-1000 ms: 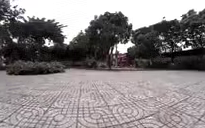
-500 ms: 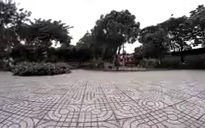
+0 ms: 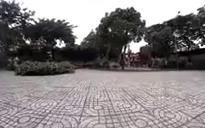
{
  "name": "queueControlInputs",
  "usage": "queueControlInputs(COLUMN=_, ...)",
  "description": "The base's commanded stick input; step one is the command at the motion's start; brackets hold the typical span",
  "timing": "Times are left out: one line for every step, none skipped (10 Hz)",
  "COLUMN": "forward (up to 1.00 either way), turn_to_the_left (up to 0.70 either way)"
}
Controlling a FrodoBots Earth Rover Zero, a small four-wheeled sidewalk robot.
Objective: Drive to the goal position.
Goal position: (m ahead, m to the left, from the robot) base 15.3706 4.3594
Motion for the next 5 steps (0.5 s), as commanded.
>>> queueControlInputs(forward=0.70, turn_to_the_left=0.00)
queueControlInputs(forward=0.70, turn_to_the_left=0.00)
queueControlInputs(forward=0.70, turn_to_the_left=0.00)
queueControlInputs(forward=0.70, turn_to_the_left=0.00)
queueControlInputs(forward=0.70, turn_to_the_left=0.00)
